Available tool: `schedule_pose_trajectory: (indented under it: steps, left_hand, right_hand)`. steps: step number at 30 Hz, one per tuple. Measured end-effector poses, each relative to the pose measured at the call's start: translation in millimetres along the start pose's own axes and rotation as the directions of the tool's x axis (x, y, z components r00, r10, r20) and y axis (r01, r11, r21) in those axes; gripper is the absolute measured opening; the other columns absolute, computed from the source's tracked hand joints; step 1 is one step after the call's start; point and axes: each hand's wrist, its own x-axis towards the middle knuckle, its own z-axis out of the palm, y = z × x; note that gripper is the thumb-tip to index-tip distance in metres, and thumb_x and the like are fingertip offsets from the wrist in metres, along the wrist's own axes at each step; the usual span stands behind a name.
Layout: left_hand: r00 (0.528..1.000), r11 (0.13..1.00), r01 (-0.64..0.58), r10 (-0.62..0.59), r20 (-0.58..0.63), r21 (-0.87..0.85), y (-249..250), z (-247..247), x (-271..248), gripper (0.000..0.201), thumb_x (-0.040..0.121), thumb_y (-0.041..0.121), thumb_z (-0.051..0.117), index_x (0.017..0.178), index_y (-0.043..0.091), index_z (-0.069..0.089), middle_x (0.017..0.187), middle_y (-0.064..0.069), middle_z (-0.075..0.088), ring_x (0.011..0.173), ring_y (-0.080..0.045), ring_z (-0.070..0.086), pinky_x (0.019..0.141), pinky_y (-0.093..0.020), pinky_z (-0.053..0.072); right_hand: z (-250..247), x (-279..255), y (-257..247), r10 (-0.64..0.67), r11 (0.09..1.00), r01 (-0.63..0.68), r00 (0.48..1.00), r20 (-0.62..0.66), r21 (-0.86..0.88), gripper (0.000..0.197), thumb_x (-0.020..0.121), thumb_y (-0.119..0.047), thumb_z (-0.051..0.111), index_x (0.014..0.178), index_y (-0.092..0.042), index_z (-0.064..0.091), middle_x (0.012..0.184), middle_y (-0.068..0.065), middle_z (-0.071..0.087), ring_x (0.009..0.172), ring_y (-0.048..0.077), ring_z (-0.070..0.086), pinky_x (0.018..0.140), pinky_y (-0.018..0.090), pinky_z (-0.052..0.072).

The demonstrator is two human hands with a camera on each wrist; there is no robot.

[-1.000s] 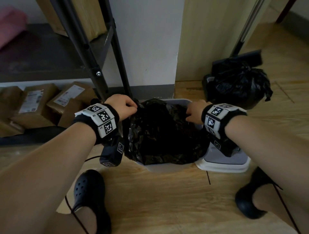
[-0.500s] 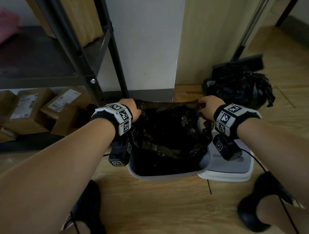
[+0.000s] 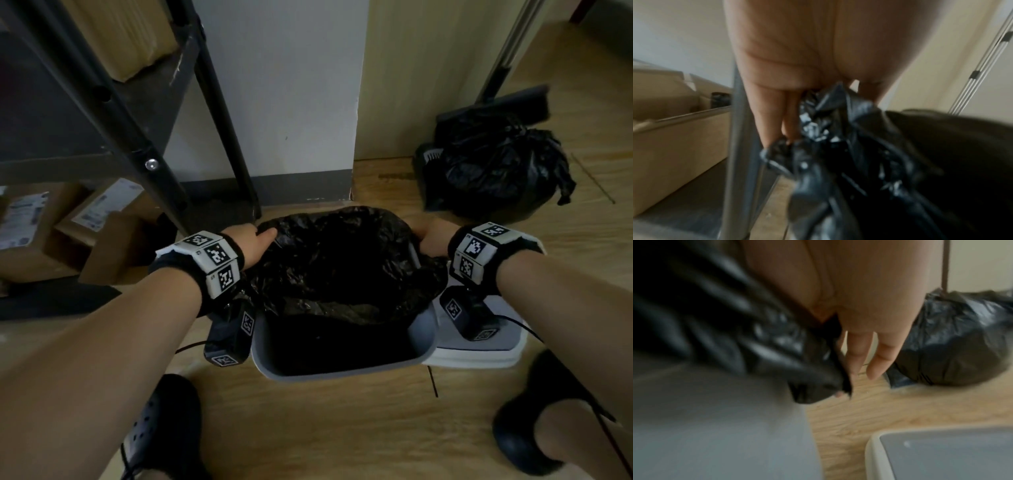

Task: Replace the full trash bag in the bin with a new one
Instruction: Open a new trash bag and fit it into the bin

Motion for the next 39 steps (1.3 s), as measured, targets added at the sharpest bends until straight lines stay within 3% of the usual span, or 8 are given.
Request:
schedule_pose_trajectory:
  steps: [5, 10, 13, 16, 25, 31, 34, 39]
  left_hand:
    - [0.993, 0.98, -0.019, -0.005, -0.12, -0.198, -16, 9, -24, 0.049, 0.095, 0.042, 0.04, 0.126, 0.005, 0.05, 0.121, -0.02, 0.059, 0.106, -0.038, 0.06, 0.092, -0.043, 0.051]
    - [0.94, 0.983, -0.183, 0.182, -0.289, 0.022, -20, 26, -74, 0.067, 0.089, 0.051, 0.046, 0.145, 0.018, 0.03, 0.15, -0.012, 0.029, 0.136, -0.036, 0.031, 0.113, -0.043, 0.03]
    - [0.873, 0.932, -0.341, 0.362, -0.326, 0.121, -18, 32, -105, 0.068, 0.08, 0.061, 0.052, 0.14, 0.031, 0.038, 0.144, 0.0, 0.032, 0.137, -0.028, 0.023, 0.115, -0.042, 0.026]
    - [0.866, 0.881, -0.395, 0.452, -0.214, 0.262, -18, 38, -120, 0.072, 0.067, 0.072, 0.058, 0.13, 0.038, 0.049, 0.135, 0.007, 0.039, 0.134, -0.021, 0.026, 0.115, -0.04, 0.024]
    - [0.842, 0.9, -0.342, 0.421, -0.338, 0.27, -14, 38, -124, 0.027, 0.09, 0.029, 0.048, 0.113, 0.03, 0.062, 0.114, 0.001, 0.062, 0.119, -0.024, 0.047, 0.107, -0.038, 0.033]
    - [0.843, 0.913, -0.328, 0.399, -0.362, 0.243, -23, 37, -135, 0.037, 0.098, 0.021, 0.031, 0.127, 0.028, 0.052, 0.11, -0.007, 0.064, 0.116, -0.028, 0.05, 0.11, -0.038, 0.029]
    - [0.853, 0.929, -0.303, 0.364, -0.373, 0.215, -29, 40, -137, 0.037, 0.096, 0.039, 0.034, 0.127, 0.028, 0.051, 0.119, -0.006, 0.061, 0.122, -0.028, 0.046, 0.11, -0.039, 0.028]
    - [0.837, 0.881, -0.272, 0.415, -0.357, 0.386, -21, 53, -145, 0.096, 0.066, 0.066, 0.064, 0.144, 0.024, 0.024, 0.136, -0.007, 0.03, 0.133, -0.03, 0.024, 0.118, -0.043, 0.016]
  right_hand:
    - [8, -18, 8, -0.015, 0.968, 0.06, 0.983, -0.185, 0.242, 0.035, 0.092, -0.009, 0.048, 0.126, -0.007, 0.058, 0.134, 0.016, 0.056, 0.122, 0.032, 0.052, 0.097, 0.033, 0.042]
    - [24, -51, 4, -0.081, 0.927, 0.286, 0.786, -0.614, 0.243, 0.024, 0.09, -0.025, 0.053, 0.104, -0.011, 0.066, 0.114, 0.012, 0.063, 0.104, 0.027, 0.059, 0.084, 0.024, 0.04]
    - [38, -81, -3, -0.237, 0.932, 0.344, 0.816, -0.528, 0.114, 0.038, 0.08, -0.058, 0.055, 0.088, -0.021, 0.065, 0.1, 0.005, 0.062, 0.099, 0.024, 0.057, 0.087, 0.034, 0.045]
    - [55, -105, -4, -0.318, 0.947, 0.316, 0.897, -0.306, -0.057, 0.057, 0.068, -0.069, 0.06, 0.108, -0.029, 0.063, 0.119, -0.003, 0.057, 0.12, 0.022, 0.044, 0.101, 0.039, 0.033]
    - [76, -118, 3, -0.324, 0.938, 0.343, 0.817, -0.477, -0.05, 0.023, 0.092, -0.036, 0.05, 0.088, -0.018, 0.065, 0.103, 0.002, 0.063, 0.117, 0.022, 0.047, 0.1, 0.036, 0.027]
    - [73, -125, -2, -0.295, 0.955, 0.274, 0.879, -0.375, -0.111, 0.052, 0.073, -0.069, 0.053, 0.102, -0.026, 0.059, 0.102, -0.001, 0.054, 0.114, 0.021, 0.043, 0.104, 0.039, 0.026]
    - [76, -126, -2, -0.356, 0.928, 0.259, 0.833, -0.424, -0.269, 0.037, 0.08, -0.046, 0.061, 0.106, -0.02, 0.061, 0.106, 0.005, 0.06, 0.12, 0.024, 0.043, 0.102, 0.036, 0.026]
    - [78, -126, -2, -0.33, 0.942, 0.301, 0.752, -0.571, -0.148, 0.032, 0.091, -0.033, 0.05, 0.099, -0.009, 0.069, 0.113, 0.004, 0.064, 0.127, 0.023, 0.037, 0.102, 0.038, 0.024]
